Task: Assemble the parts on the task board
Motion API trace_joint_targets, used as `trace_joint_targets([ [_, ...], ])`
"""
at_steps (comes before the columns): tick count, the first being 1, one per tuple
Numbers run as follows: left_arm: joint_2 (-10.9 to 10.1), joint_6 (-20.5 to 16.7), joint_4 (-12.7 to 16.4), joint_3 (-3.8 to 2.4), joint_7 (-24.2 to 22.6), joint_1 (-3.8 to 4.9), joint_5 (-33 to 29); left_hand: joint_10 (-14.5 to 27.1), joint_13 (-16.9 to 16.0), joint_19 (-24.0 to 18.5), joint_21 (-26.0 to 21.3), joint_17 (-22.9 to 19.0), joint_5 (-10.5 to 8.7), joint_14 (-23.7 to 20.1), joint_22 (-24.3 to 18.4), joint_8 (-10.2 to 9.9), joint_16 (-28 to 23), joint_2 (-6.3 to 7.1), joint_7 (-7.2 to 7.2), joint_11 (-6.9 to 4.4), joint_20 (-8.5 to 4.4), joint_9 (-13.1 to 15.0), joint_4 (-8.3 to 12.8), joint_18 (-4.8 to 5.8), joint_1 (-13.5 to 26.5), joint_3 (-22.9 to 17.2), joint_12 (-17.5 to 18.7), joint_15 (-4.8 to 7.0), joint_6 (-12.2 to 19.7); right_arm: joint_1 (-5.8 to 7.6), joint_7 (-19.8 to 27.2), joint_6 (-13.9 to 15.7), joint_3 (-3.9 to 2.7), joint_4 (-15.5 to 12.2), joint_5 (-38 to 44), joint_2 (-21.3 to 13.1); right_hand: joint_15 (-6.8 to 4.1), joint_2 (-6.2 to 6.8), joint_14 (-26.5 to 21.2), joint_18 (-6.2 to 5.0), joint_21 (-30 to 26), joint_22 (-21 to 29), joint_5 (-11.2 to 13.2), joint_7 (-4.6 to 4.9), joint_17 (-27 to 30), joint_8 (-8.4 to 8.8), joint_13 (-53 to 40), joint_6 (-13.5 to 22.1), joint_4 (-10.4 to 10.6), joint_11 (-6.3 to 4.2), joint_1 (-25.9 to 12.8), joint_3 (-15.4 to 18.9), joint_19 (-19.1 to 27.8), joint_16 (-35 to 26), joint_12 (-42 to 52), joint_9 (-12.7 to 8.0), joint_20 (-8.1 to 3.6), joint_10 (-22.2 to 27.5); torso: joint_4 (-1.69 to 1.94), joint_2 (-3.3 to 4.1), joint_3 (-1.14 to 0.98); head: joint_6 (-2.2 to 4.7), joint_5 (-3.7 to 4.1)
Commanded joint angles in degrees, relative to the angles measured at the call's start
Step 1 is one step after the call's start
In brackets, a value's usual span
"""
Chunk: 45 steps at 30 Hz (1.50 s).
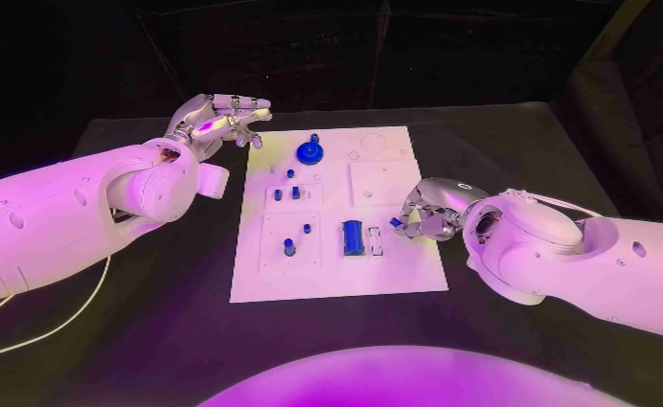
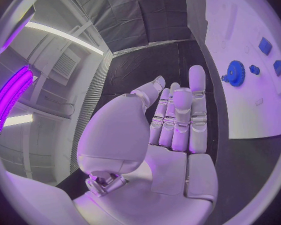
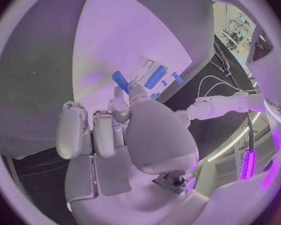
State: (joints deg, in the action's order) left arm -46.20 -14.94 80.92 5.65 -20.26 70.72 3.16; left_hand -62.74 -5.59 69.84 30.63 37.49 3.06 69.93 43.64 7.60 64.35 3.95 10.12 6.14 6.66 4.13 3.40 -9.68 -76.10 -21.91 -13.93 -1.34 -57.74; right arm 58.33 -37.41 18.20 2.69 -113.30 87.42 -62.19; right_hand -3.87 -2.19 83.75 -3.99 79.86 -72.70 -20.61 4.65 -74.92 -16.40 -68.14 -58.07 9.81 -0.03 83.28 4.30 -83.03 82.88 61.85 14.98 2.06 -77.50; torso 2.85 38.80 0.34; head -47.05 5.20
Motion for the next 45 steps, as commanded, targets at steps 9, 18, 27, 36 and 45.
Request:
trace_joint_targets([
  [9,-0.1,0.1,0.2,-0.05,-0.1,0.09,-0.1,0.4,-0.1,-0.1,-0.3,-0.1,-0.11,-0.3,-0.1,0.3,0.0,-0.6,0.05,-0.16,0.12,-0.1,0.4,-0.78,-0.2,0.0,-0.4,0.18,0.5,0.07,0.9,1.8,-0.01,1.4,-8.4,2.2,-0.18,1.02,4.2,0.37,0.1,0.1,-0.6,-0.02,-5.1,0.66,0.0,-0.9,0.6,-0.05,-1.5,-1.1,-0.5,0.3,0.0,-0.2,-0.02,-0.3,0.06,0.02,0.05,-0.1,-0.26],
  [18,-0.2,0.2,0.3,-0.05,-0.1,0.1,-0.1,0.4,-0.1,-0.1,-0.3,-0.1,-0.11,-0.3,-0.1,0.3,0.0,-0.6,0.05,-0.16,0.12,-0.1,0.4,-0.78,-0.2,0.0,-0.4,0.18,0.5,0.06,0.5,-1.4,0.0,2.6,-11.2,4.1,-0.15,1.74,4.2,0.43,0.2,-0.2,-0.6,0.0,-5.3,1.1,-0.2,-1.3,1.5,-0.01,-2.6,-1.6,-0.5,0.4,0.1,-0.3,0.0,-0.5,-0.06,0.05,0.04,-0.21,-0.35],
  [27,-0.3,0.2,0.4,-0.05,-0.1,0.11,-0.1,0.4,-0.1,-0.1,-0.3,-0.1,-0.11,-0.3,-0.1,0.3,0.0,-0.6,0.05,-0.16,0.12,-0.1,0.4,-0.78,-0.2,0.0,-0.4,0.18,0.5,0.06,-0.2,-2.0,0.0,3.0,-11.5,5.1,-0.38,2.27,4.3,0.52,0.5,-0.8,-1.4,-0.48,-5.7,1.2,-0.7,-2.8,3.0,-0.34,-4.7,-2.6,-0.8,0.6,0.7,-0.1,-0.14,-1.0,-0.06,0.02,-0.04,-0.31,-0.4],
  [36,-0.3,0.3,0.4,-0.05,-0.1,0.11,-0.1,0.4,-0.1,-0.1,-0.3,-0.1,-0.11,-0.3,-0.1,0.3,0.0,-0.6,0.05,-0.16,0.12,-0.1,0.4,-0.78,-0.2,0.0,-0.4,0.18,0.5,0.06,-0.7,-1.0,0.0,3.2,-11.6,5.7,-0.56,2.94,4.3,0.59,0.7,-1.1,-2.6,-0.71,-5.8,1.31,-1.0,-3.7,4.5,-0.54,-6.7,-3.1,-0.9,0.7,1.0,0.1,-0.29,-1.4,-0.09,0.09,-0.04,-0.34,-0.44],
  [45,-0.2,0.4,0.3,-0.05,0.1,0.11,-0.1,0.5,-0.1,0.0,-0.3,-0.2,-0.12,-0.3,-0.1,0.3,0.0,-0.57,0.07,-0.15,0.11,-0.1,0.5,-0.78,-0.3,0.0,-0.4,0.18,0.5,0.06,-0.9,-0.8,0.0,3.5,-11.3,6.0,-0.75,3.43,4.4,0.64,0.9,-1.4,-5.9,-1.07,-6.1,0.97,-1.4,-4.9,5.9,-0.79,-9.0,-2.7,-1.0,0.9,1.4,0.7,-0.44,-1.9,-0.09,0.02,-0.01,-0.47,-0.36],
])
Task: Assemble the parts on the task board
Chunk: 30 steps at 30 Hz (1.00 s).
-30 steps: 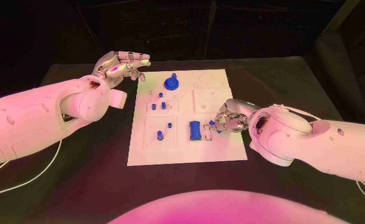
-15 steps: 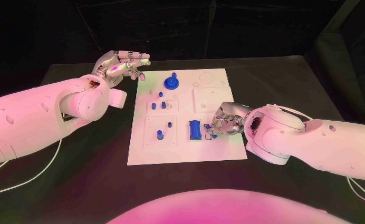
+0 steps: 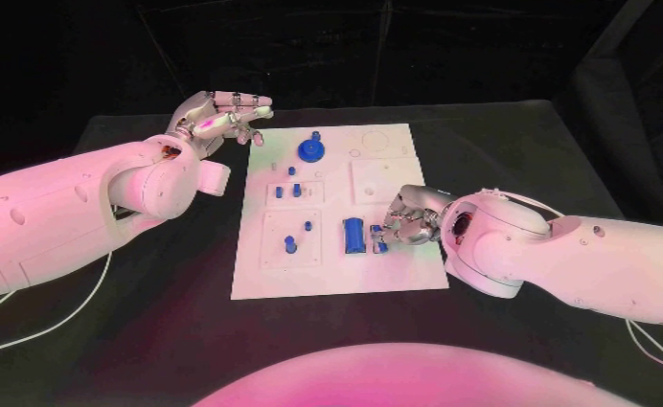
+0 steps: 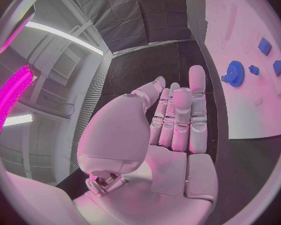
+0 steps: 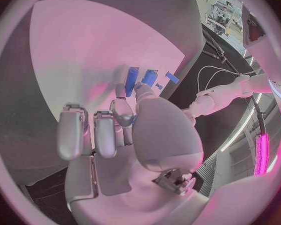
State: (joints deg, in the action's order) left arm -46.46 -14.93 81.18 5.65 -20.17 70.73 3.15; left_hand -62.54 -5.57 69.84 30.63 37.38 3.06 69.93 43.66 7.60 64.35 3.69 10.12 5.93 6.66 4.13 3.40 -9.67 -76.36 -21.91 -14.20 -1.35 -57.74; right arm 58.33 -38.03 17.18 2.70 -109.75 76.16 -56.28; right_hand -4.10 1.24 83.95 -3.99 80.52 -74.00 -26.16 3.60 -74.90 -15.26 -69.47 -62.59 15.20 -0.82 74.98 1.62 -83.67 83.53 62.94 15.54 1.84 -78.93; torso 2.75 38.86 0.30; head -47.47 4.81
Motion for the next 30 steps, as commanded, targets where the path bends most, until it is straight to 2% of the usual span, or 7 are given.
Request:
trace_joint_targets([
  [1,0.0,0.4,0.1,-0.05,0.0,0.1,-0.1,0.3,-0.1,0.0,-0.3,0.0,-0.12,-0.3,-0.1,0.3,0.0,-0.31,0.07,0.06,0.11,-0.1,0.5,-0.78,0.0,0.0,-0.2,0.18,0.5,0.06,-0.2,0.2,-0.01,0.0,0.0,0.2,-0.53,-0.02,4.2,0.65,0.3,-0.1,-0.5,-0.07,-6.2,-0.24,-0.1,-0.5,0.6,-0.03,-0.8,0.1,-0.4,0.2,0.3,0.2,-0.23,-0.5,0.02,-0.03,0.01,-0.06,0.04],
  [12,0.0,0.6,0.1,-0.05,0.1,0.1,-0.1,0.3,-0.1,0.0,-0.3,0.0,-0.12,-0.3,-0.1,0.3,0.0,-0.31,0.07,0.06,0.11,-0.1,0.5,-0.78,0.0,0.0,-0.2,0.18,0.5,0.06,-0.3,0.7,-0.02,0.5,0.5,0.7,-0.65,0.16,4.2,0.67,0.3,-0.2,-0.1,-0.22,-6.2,-0.61,-0.3,-1.0,1.3,-0.15,-3.0,1.5,-0.5,0.3,0.5,0.8,-0.35,-0.7,0.03,-0.04,0.05,-0.03,0.17],
  [17,0.0,0.6,0.1,-0.05,0.2,0.1,-0.1,0.3,-0.1,0.0,-0.3,-0.1,-0.11,-0.4,-0.1,0.3,0.0,-0.29,0.07,0.07,0.11,-0.1,0.5,-0.78,0.0,0.0,-0.2,0.18,0.5,0.06,-0.3,1.1,-0.02,0.7,0.7,0.8,-0.57,-0.03,4.2,0.66,0.3,-0.2,6.1,-0.17,-6.3,-0.6,-0.5,-0.8,1.4,-0.07,-5.9,3.8,-0.4,0.3,0.6,1.2,-0.32,-0.8,0.05,-0.04,0.04,-0.05,0.19],
  [18,0.0,0.6,0.1,-0.05,0.2,0.1,-0.1,0.3,-0.1,0.0,-0.3,-0.1,-0.11,-0.4,-0.1,0.4,0.0,-0.28,0.08,0.07,0.11,-0.1,0.5,-0.78,0.0,0.0,-0.2,0.18,0.5,0.06,-0.3,1.1,-0.02,0.7,0.7,0.8,-0.57,-0.06,4.2,0.66,0.2,-0.2,8.5,-0.16,-6.3,-0.58,-0.6,-0.7,1.4,-0.06,-6.7,4.7,-0.4,0.3,0.6,1.3,-0.3,-0.8,0.03,-0.07,0.04,-0.04,0.19],
  [20,0.0,0.6,0.1,-0.05,0.2,0.1,-0.1,0.3,-0.1,0.0,-0.3,-0.1,-0.11,-0.4,-0.1,0.4,0.0,-0.28,0.08,0.07,0.11,-0.1,0.5,-0.78,0.0,0.0,-0.2,0.18,0.5,0.06,-0.3,1.1,-0.02,0.7,0.7,0.7,-0.56,-0.08,4.2,0.65,0.2,-0.2,11.3,-0.16,-6.3,-0.55,-0.6,-0.6,1.3,-0.01,-7.5,5.8,-0.4,0.3,0.6,1.5,-0.29,-0.8,0.01,-0.07,0.03,-0.08,0.17],
  [24,0.0,0.6,0.1,-0.05,0.2,0.1,-0.1,0.3,-0.1,0.0,-0.3,-0.1,-0.11,-0.4,-0.1,0.4,0.0,-0.28,0.08,0.07,0.11,-0.1,0.5,-0.78,0.0,0.0,-0.2,0.18,0.5,0.06,-0.2,1.0,-0.02,0.6,0.8,0.6,-0.53,0.0,4.2,0.64,0.2,-0.2,13.0,-0.12,-6.2,-0.53,-0.7,-0.4,1.3,0.0,-8.0,6.9,-0.4,0.2,0.5,1.7,-0.28,-0.7,0.01,-0.05,0.0,-0.09,0.16],
  [30,-0.1,0.6,0.1,-0.05,0.2,0.1,-0.1,0.3,-0.1,0.0,-0.3,-0.1,-0.11,-0.4,-0.1,0.4,0.0,-0.28,0.08,0.07,0.11,-0.1,0.5,-0.78,0.0,0.0,-0.2,0.18,0.5,0.06,1.1,1.6,-0.02,0.1,0.8,-0.2,-0.53,-0.21,4.2,0.61,0.1,0.0,12.8,-0.11,-6.2,-0.52,-0.7,-0.3,0.8,0.0,-6.8,7.1,-0.3,0.2,0.5,1.9,-0.27,-0.7,-0.04,-0.11,-0.02,0.09,0.24],
])
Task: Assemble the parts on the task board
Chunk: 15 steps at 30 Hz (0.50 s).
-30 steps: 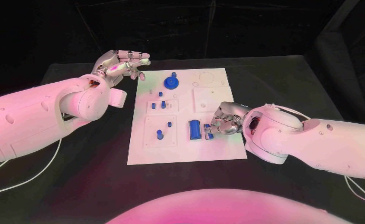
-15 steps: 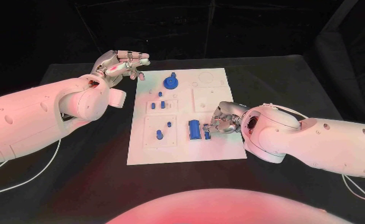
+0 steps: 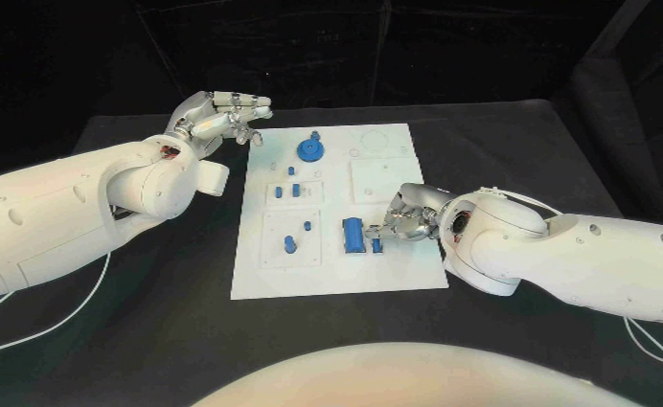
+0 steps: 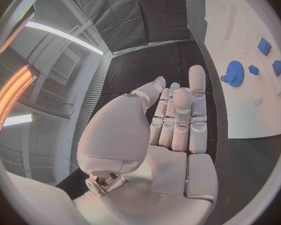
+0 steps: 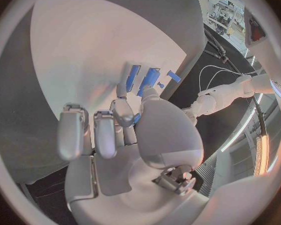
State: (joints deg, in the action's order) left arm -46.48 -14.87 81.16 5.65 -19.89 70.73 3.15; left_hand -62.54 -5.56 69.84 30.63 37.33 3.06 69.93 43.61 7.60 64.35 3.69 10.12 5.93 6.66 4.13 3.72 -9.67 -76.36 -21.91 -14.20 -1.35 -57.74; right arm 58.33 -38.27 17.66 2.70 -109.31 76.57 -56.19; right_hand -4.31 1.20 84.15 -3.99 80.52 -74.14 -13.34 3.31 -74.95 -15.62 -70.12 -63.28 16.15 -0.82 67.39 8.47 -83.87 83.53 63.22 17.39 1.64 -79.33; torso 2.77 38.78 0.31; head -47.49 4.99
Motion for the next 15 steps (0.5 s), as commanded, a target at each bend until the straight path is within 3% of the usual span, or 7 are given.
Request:
trace_joint_targets([
  [1,0.0,0.5,0.1,-0.05,-0.1,0.1,-0.1,0.3,-0.1,0.0,-0.3,-0.1,-0.12,-0.4,-0.1,0.4,0.0,-0.28,0.08,0.07,0.11,-0.1,0.2,-0.78,0.0,0.0,-0.2,0.18,0.5,0.06,1.7,1.5,-0.02,-0.4,0.3,-0.4,-0.31,-0.21,4.0,0.6,0.1,0.2,-0.2,0.22,-6.1,-0.11,-0.1,0.5,-0.2,0.01,1.0,0.3,-0.1,0.1,0.2,0.1,-0.06,-0.3,-0.06,-0.02,-0.02,0.14,0.08],
  [7,-0.1,0.4,0.1,-0.05,-0.2,0.09,-0.1,0.3,-0.1,0.0,-0.3,-0.1,-0.11,-0.4,-0.1,0.4,0.0,-0.26,0.08,0.07,0.11,-0.1,0.2,-0.78,0.0,0.0,-0.2,0.18,0.5,0.11,8.1,6.9,-0.04,-0.8,-5.5,-2.5,0.62,-0.61,3.8,0.37,-0.8,1.5,-4.4,1.91,-5.2,2.75,0.5,5.5,-0.6,1.34,3.5,0.9,0.5,-0.6,-0.9,-0.7,0.57,0.6,0.05,-0.13,-0.09,0.72,0.38],
  [10,-0.1,0.2,0.2,-0.04,-0.5,0.09,-0.2,0.4,-0.1,0.0,-0.4,-0.2,-0.12,-0.4,-0.1,0.4,0.0,-0.22,0.11,0.11,0.13,-0.1,0.1,-0.76,0.2,0.1,-0.3,0.15,0.5,0.31,13.5,9.7,-0.06,0.0,-13.1,-3.7,1.34,-1.21,3.7,0.12,-1.6,2.7,-2.3,2.82,-4.9,4.11,2.5,7.9,0.0,2.17,3.4,1.6,1.0,-0.9,-3.8,-1.3,1.17,2.3,0.12,-0.46,-0.05,1.13,0.69],
  [13,0.2,-0.3,-0.1,-0.03,-1.5,0.07,-2.7,0.4,-0.1,0.0,-0.5,-0.5,-0.14,-0.5,-0.2,0.5,-0.1,-0.07,0.11,0.17,0.24,-0.1,-0.7,-0.7,1.4,0.8,-0.6,0.01,0.6,1.13,24.6,12.6,-0.08,3.0,-26.6,-3.9,1.89,-2.25,2.6,-0.83,-4.7,7.3,-2.2,3.43,-0.9,4.61,7.1,9.0,-0.5,2.67,4.9,1.7,3.0,-4.1,-10.1,-1.6,1.79,5.8,0.12,-1.07,0.22,1.38,1.0],
  [15,0.3,-0.8,-0.4,-0.03,-2.3,0.06,-4.8,0.5,-0.2,-0.1,-0.7,-0.7,-0.16,-0.6,-0.4,0.6,-0.2,0.34,0.09,0.2,0.35,-0.1,-1.4,-0.68,2.7,1.7,-0.8,-0.09,0.7,1.89,31.9,13.6,-0.09,5.4,-35.7,-3.4,2.13,-2.95,0.3,-2.53,-10.8,15.9,-3.3,3.77,6.2,4.87,14.6,9.6,-1.5,3.03,7.1,1.4,7.0,-10.3,-20.6,-1.7,2.08,11.8,0.17,-1.38,0.36,1.93,1.11],
])
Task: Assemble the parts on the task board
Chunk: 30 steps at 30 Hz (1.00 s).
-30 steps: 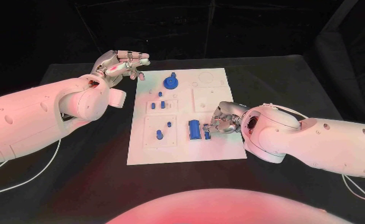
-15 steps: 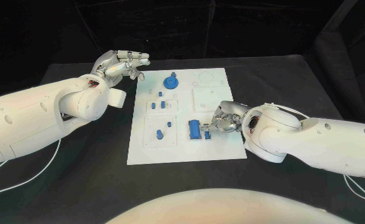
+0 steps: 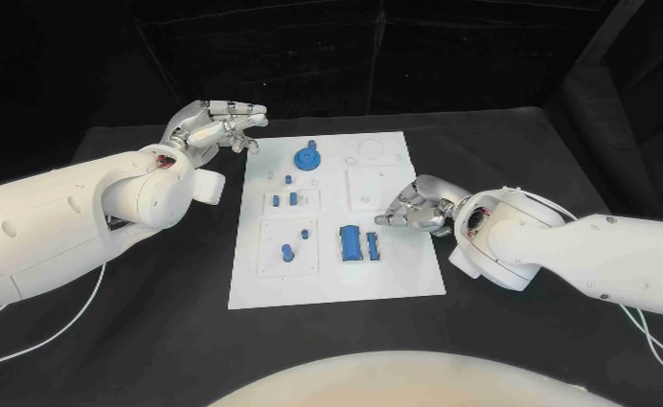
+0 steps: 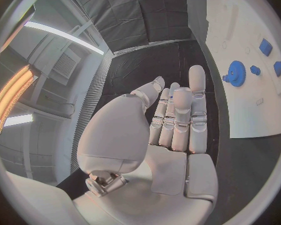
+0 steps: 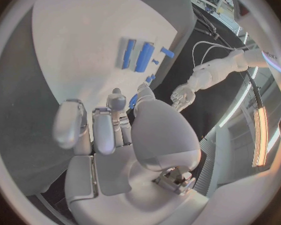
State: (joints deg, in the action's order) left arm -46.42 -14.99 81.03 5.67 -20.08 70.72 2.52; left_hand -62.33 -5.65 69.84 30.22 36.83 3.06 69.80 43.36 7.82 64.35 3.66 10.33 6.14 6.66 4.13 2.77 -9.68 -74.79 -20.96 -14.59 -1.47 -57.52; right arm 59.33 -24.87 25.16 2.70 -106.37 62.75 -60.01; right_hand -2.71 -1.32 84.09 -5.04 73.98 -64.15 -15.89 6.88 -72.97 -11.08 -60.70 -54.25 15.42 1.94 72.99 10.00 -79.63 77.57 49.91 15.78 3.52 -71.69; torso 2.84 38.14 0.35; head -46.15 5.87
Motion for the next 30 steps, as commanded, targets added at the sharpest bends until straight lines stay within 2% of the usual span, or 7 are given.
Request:
trace_joint_targets([
  [1,0.3,-0.9,-0.5,-0.04,-2.6,0.06,-5.2,0.2,-0.1,-0.1,-0.5,-0.6,-0.22,-0.7,-0.2,0.5,-0.4,0.83,-0.14,-0.01,0.43,0.0,-1.1,-0.67,2.3,1.7,-0.6,-0.06,0.5,1.34,21.9,6.3,-0.09,3.9,-26.2,0.8,0.81,-0.92,-1.6,-2.71,-9.6,12.7,-0.8,0.37,9.9,0.38,8.6,0.8,-1.1,0.59,2.5,-0.1,6.0,-9.8,-11.7,-0.2,0.43,6.8,0.12,-0.95,0.35,0.65,0.28],
  [5,0.5,-1.4,-1.6,-0.04,-3.8,-0.01,-8.2,0.5,-0.4,-3.2,-3.3,-7.4,-0.18,-6.4,-1.9,0.8,-6.1,1.41,-0.57,-0.11,0.85,0.0,-2.8,-0.62,4.2,5.4,-1.4,-0.33,0.6,3.01,31.4,6.2,-0.1,10.0,-38.2,3.1,2.08,-2.43,-10.2,-5.74,-28.4,32.8,-0.3,1.55,32.7,0.63,17.2,0.8,-2.0,1.88,5.4,-0.1,15.0,-35.4,-21.3,-0.6,1.43,11.6,-0.12,-2.08,0.5,1.64,0.57],
  [12,1.8,-1.6,-6.0,-0.03,-5.0,-0.39,-11.4,2.5,1.1,-17.3,-18.4,-18.6,0.04,-16.4,-12.6,0.3,-30.2,-1.02,0.1,1.8,4.31,-0.2,-3.5,-0.17,1.6,9.7,1.4,-3.75,1.9,4.47,41.8,2.4,-0.13,23.2,-50.2,9.8,6.15,-3.38,-19.1,-5.3,-48.6,46.2,2.8,3.25,44.9,4.08,35.3,1.0,-4.3,4.87,10.0,0.1,20.9,-58.1,-35.9,-3.3,5.77,14.4,-0.46,-4.88,0.97,3.23,0.69],
  [17,3.0,-1.5,-9.5,-0.03,-5.7,-1.06,-12.5,3.4,2.0,-24.5,-26.2,-24.3,-0.19,-18.7,-19.6,-1.1,-42.8,-2.44,-0.76,3.23,7.91,-0.4,-3.4,-0.63,-0.3,11.5,5.3,-6.53,2.3,4.71,45.6,-0.9,-0.15,32.1,-53.3,15.5,8.72,-4.01,-23.0,-5.57,-59.4,53.7,3.5,3.37,53.6,6.74,44.9,0.8,-6.4,6.18,12.1,-0.7,22.6,-68.9,-40.1,-5.9,8.71,13.5,-0.77,-6.0,0.89,4.94,0.06],
  [27,6.0,-1.9,-14.3,-0.04,-6.3,-2.27,-13.0,3.5,2.0,-25.7,-26.3,-28.9,-0.2,-17.3,-25.6,-3.4,-52.0,-4.19,-1.52,3.88,9.31,-0.4,-3.1,-0.99,-1.9,14.2,9.4,-6.84,2.1,4.75,47.8,-5.6,-0.15,41.7,-56.9,22.1,6.58,-5.11,-12.1,-5.58,-63.0,58.0,4.5,3.06,61.2,6.67,54.7,-2.9,-8.9,4.95,11.7,-1.9,12.0,-71.3,-41.7,-9.3,6.48,7.5,-0.29,-7.54,0.53,6.32,0.22],
  [28,5.9,-1.6,-14.0,0.02,-4.4,-2.24,-11.9,21.4,5.6,-39.3,-30.2,-31.2,-3.06,-33.3,-30.7,-7.8,-55.5,-3.66,-4.11,0.76,4.52,-4.1,-2.8,2.89,21.3,15.9,14.6,-4.35,18.8,4.63,44.8,-1.9,-0.1,41.2,-53.8,21.8,2.71,-2.78,-34.4,-2.14,-66.5,59.9,7.8,0.1,64.6,11.08,56.2,14.6,-10.7,3.01,-13.6,-4.3,33.0,-73.3,-44.3,-11.2,3.71,27.2,-0.49,-7.1,0.73,6.04,0.09],
  [30,5.9,-1.9,-13.8,-0.03,-4.5,-2.31,-11.8,22.4,5.6,-39.6,-30.2,-31.5,-3.06,-33.9,-31.4,-7.8,-56.2,-3.66,-4.32,0.77,4.09,-4.1,-2.8,2.89,22.6,16.4,14.6,-4.3,19.9,4.59,44.9,-1.7,-0.13,40.9,-53.9,21.7,2.71,-3.08,-34.9,-2.14,-66.6,60.1,8.2,-0.17,65.3,11.08,60.7,15.3,-11.0,2.75,-15.4,-4.5,33.4,-73.4,-44.4,-11.5,3.2,27.8,-0.54,-7.1,0.7,6.16,-0.03],
])
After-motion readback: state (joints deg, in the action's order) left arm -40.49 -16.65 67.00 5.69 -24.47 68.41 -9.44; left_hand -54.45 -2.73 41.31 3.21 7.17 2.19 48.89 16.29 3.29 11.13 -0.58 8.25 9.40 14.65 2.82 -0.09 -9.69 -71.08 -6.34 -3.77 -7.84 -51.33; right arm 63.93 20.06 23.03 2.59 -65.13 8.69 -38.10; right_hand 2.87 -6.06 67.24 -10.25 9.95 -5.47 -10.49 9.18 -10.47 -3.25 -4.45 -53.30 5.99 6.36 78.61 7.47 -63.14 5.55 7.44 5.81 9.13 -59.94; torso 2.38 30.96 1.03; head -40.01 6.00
